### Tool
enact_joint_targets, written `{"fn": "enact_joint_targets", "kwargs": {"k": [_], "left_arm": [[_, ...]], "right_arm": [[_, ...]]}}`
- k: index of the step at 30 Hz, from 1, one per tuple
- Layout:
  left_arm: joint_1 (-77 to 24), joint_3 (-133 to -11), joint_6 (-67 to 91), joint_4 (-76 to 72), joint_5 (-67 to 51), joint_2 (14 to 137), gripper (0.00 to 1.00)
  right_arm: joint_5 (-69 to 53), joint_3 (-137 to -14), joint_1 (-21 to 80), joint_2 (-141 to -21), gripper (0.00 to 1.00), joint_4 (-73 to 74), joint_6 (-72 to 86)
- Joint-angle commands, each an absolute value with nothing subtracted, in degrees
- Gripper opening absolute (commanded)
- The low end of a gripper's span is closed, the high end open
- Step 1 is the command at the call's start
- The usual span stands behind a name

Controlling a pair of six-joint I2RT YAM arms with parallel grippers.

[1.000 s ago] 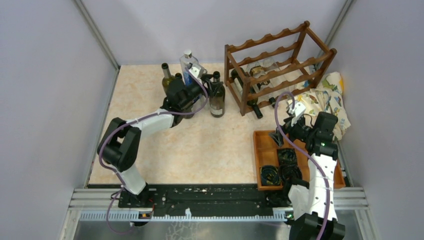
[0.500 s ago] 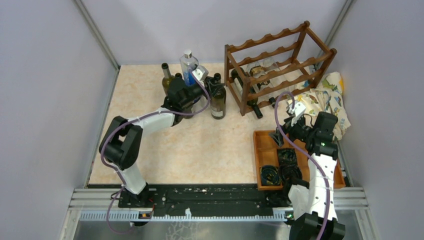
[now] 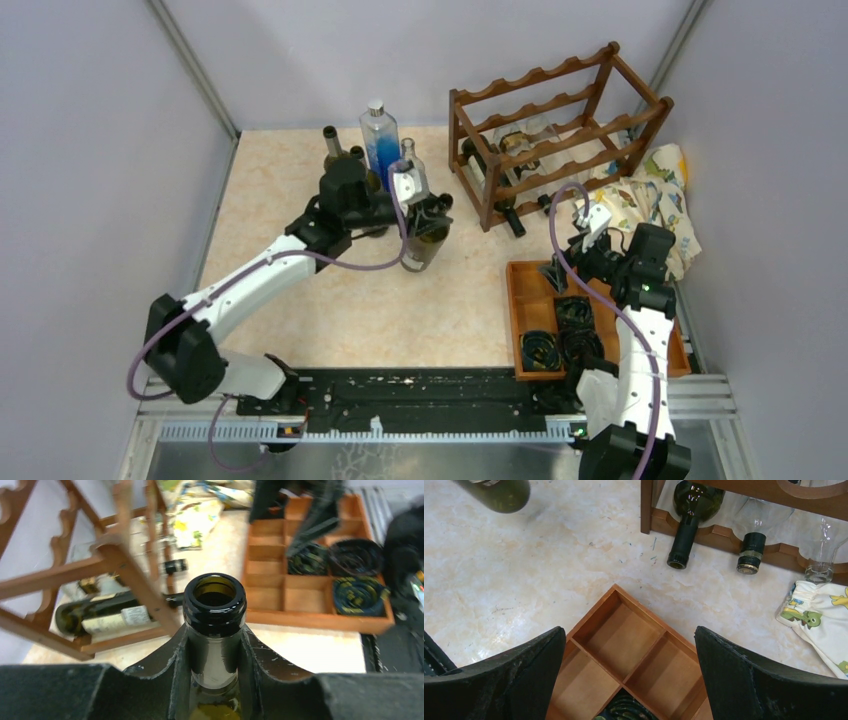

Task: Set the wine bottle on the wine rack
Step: Pick up the wine bottle from the center of the board, then place the wine bottle at the center of the board.

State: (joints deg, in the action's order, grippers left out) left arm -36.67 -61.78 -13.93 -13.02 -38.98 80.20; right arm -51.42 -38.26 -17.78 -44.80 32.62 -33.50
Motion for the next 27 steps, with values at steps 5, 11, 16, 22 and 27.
{"fn": "enact_joint_targets", "kwargs": {"k": [5, 11, 16, 22, 27], "left_arm": [[-51.0, -68.5, -38.6, 21.5, -29.4, 72.5, 0.0], [-61.3, -71.6, -43.6, 30.7, -16.1, 77.0, 0.0], [-67.0, -74.8, -48.3, 32.9, -8.6, 83.1, 0.0], [-69.5, -75.6, -53.7, 31.6, -6.1, 89.0, 0.0], [-70.2, -76.6, -56.2, 31.0, -4.8, 93.9, 0.0]], "right_arm": [[-52.8, -38.8, -17.2, -44.8, 0.98, 31.6, -34.3], [-52.9, -38.7, -17.1, -45.1, 0.98, 31.6, -34.3], [-52.6, -38.6, -17.1, -45.2, 0.98, 31.6, -34.3], [-52.6, -38.6, -17.1, -45.3, 0.98, 31.6, -34.3], [-52.6, -38.6, -17.1, -45.3, 0.98, 31.6, -34.3]]}}
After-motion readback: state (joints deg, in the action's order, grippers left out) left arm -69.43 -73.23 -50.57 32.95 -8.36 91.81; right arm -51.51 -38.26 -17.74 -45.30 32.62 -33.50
